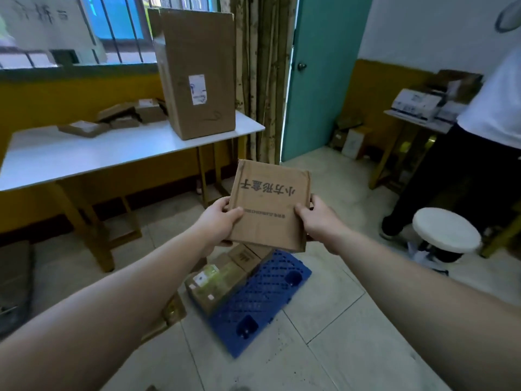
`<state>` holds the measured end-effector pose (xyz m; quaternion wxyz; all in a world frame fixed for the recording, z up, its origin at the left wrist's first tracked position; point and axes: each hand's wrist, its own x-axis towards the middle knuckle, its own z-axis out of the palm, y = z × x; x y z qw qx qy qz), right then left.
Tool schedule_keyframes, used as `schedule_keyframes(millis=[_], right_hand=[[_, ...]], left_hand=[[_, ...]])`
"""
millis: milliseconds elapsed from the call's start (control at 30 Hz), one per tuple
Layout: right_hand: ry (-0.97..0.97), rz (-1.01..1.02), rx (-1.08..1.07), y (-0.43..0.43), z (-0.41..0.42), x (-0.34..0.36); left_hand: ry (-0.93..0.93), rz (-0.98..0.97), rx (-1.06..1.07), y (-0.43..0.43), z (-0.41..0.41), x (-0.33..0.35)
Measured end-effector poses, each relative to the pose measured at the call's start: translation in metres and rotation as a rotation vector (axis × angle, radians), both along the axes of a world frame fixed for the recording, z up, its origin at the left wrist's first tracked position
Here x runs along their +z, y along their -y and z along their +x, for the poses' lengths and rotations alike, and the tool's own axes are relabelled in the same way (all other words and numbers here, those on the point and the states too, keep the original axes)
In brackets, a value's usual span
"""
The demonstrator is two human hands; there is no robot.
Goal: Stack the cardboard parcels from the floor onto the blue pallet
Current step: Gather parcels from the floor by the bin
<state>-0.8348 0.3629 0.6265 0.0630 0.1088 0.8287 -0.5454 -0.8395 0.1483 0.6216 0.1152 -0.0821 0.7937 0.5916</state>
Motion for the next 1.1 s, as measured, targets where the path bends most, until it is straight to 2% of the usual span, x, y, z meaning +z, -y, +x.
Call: schedule_keyframes(millis=[167,433,667,733,867,1100], right_hand=[[-0.002,0.092,-0.018,-0.018,-0.099,-0.011],[0.0,0.129,0.036,-0.051,-0.214,-0.027],[0.056,0.159,0.247,-0.092,-0.332,-0.062],[0.1,0.166,0.345,-0.11,-0.37,-0.083],[0.204,0.25,0.502,-0.151,-0.437,-0.144],[0.283,0.312,0.606,-0.192,-0.481,-0.307]], left_hand=[[0.041,0.033,-0.003,-0.027,-0.088,-0.015],[0.176,0.069,-0.006,-0.056,-0.194,-0.026],[0.205,-0.016,0.15,-0.104,-0.281,-0.065],[0.22,-0.052,0.23,-0.128,-0.304,-0.091],[0.358,0.045,0.408,-0.185,-0.34,-0.156],[0.587,0.118,0.529,-0.239,-0.362,-0.303]])
